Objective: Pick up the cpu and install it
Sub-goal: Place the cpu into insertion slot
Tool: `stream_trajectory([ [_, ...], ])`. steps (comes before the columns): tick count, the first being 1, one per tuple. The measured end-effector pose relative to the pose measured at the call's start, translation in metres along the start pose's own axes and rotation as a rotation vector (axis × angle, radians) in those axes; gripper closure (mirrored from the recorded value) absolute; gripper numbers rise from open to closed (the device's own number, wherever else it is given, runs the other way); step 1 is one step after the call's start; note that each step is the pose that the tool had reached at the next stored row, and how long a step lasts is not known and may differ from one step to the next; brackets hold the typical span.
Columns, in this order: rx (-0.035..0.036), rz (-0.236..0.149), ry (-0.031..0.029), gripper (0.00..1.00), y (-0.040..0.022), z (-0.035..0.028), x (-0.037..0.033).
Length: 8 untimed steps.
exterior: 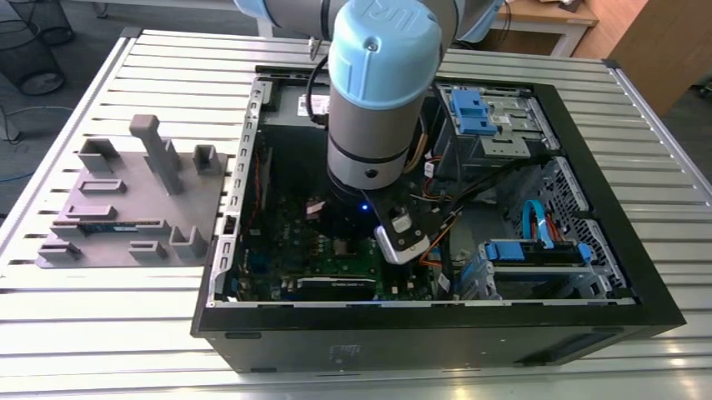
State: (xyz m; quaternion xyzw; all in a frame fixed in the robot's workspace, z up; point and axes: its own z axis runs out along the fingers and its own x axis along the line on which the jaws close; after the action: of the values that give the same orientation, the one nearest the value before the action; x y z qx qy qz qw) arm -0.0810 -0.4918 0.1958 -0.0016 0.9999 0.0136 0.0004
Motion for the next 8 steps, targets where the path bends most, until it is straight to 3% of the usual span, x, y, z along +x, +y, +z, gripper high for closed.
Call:
stream_trajectory([
  [8,0.0003,0.000,0.0001,0.89,-0.0017,0.0014,0.0004],
])
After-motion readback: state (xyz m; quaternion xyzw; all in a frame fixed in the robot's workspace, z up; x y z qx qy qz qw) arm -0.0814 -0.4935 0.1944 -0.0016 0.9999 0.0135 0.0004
